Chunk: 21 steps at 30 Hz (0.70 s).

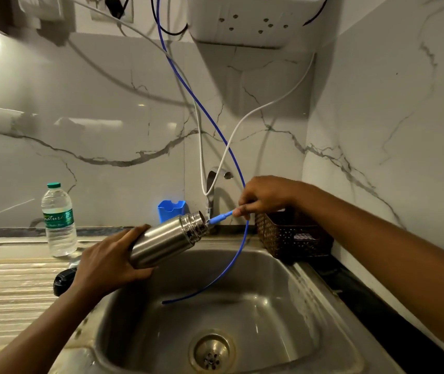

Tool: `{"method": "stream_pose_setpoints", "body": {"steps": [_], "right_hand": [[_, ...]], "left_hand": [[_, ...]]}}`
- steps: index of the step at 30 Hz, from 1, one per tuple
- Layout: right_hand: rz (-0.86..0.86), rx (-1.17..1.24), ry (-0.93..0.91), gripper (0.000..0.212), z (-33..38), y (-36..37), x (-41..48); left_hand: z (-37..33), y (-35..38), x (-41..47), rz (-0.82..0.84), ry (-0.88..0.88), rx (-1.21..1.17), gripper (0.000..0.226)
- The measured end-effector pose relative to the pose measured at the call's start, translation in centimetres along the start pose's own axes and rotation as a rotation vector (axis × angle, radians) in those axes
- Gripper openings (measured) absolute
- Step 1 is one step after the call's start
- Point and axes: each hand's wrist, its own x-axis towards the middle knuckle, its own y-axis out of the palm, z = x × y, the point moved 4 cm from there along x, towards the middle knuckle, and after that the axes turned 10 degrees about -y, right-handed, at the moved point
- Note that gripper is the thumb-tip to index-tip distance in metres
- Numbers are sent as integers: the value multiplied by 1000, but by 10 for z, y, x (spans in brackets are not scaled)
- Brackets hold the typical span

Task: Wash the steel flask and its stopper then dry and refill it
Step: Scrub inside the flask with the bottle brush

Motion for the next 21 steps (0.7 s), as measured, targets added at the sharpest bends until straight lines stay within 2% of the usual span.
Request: {"method": "stream_pose_setpoints", "body": {"steps": [2, 3, 5, 7, 11, 13, 14, 16, 19, 21], "right_hand": [[301, 476, 180, 49, -9, 6, -1], [394, 603, 240, 49, -10, 8, -3], [397, 628, 258, 44, -11, 7, -3], [165, 412, 144, 34, -8, 1, 1], [-516, -401, -255, 24, 3, -5, -3], [-658, -564, -408, 29, 9, 1, -8], [-651, -544, -413, 30, 10, 1, -7], [-460, -278, -268, 29, 10, -7, -2], [113, 443, 94, 36, -8, -4, 1], [307, 654, 251, 40, -13, 2, -1]], "left_hand": [[-8, -3, -1, -52, 65, 43, 79], [-11, -2, -2, -65, 81, 49, 78], [-11, -1, -2, -34, 58, 43, 79], [-6, 4, -2, 20, 15, 27, 81], [-2, 4, -1, 75, -128, -108, 92], [-2, 3, -1, 82, -146, -160, 94], [-2, 2, -1, 74, -148, -167, 95], [0, -1, 0, 42, -123, -130, 93], [-5, 0, -1, 41, -32, -51, 84], [-8, 3, -2, 49, -6, -19, 84]]}}
